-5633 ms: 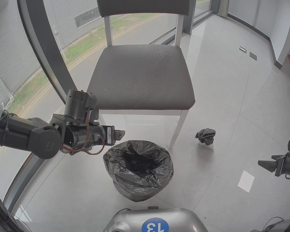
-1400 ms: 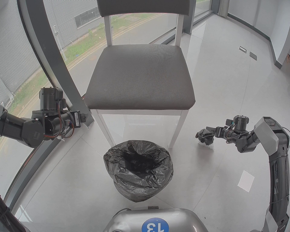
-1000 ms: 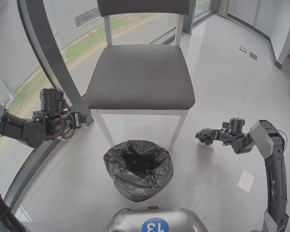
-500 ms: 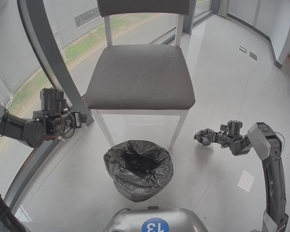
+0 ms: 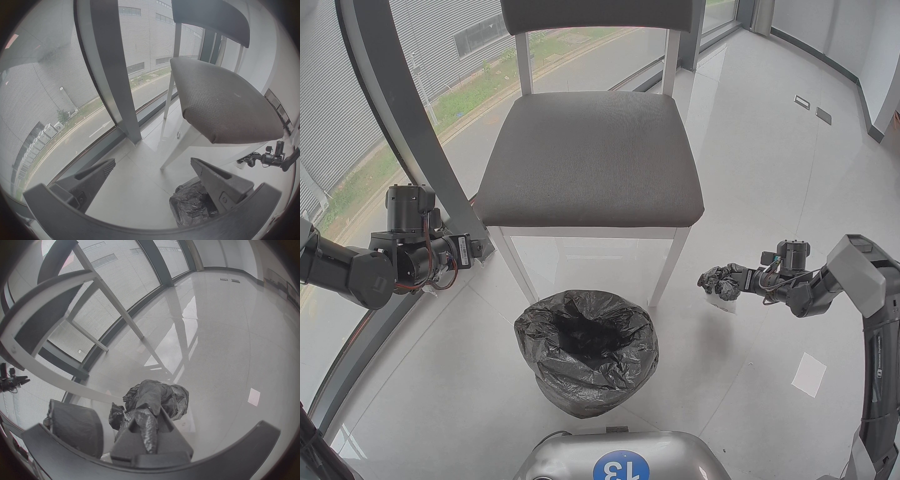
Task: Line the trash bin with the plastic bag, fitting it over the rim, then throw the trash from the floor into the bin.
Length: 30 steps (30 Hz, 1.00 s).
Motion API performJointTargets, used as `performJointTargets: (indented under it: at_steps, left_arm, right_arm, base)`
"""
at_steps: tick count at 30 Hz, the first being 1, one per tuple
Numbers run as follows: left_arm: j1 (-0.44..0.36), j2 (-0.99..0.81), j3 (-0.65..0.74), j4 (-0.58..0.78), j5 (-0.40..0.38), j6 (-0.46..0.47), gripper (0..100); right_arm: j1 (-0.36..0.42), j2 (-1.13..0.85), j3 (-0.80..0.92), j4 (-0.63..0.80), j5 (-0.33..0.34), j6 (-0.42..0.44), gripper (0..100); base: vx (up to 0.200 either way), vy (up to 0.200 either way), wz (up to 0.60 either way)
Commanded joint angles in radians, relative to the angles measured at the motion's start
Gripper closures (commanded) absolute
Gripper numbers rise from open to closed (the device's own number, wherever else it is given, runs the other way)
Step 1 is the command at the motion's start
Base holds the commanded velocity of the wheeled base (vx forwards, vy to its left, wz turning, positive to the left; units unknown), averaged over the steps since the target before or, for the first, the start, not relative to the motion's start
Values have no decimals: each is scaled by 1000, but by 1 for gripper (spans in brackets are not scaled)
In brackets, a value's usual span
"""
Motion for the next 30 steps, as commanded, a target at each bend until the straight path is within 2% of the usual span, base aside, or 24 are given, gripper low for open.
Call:
performJointTargets:
  at_steps: [1,7,13,18,24,30]
  left_arm:
    - [-36,-3,25,0,1,-7,0]
    - [-52,-3,32,1,0,-6,0]
    - [-56,2,35,1,0,-6,0]
    - [-50,20,39,3,1,-3,0]
    - [5,-3,50,0,1,7,0]
    - [57,-21,50,-2,1,8,0]
  right_arm:
    - [19,-322,266,5,1,13,100]
    - [22,-532,463,31,2,11,100]
    - [31,-715,549,119,2,10,100]
    - [131,-836,555,200,2,17,100]
    - [240,-828,504,202,2,23,100]
    - [314,-785,423,202,2,62,100]
  base:
    - [0,0,0]
    - [0,0,0]
    - [0,0,0]
    - [0,0,0]
    - [0,0,0]
    - [0,0,0]
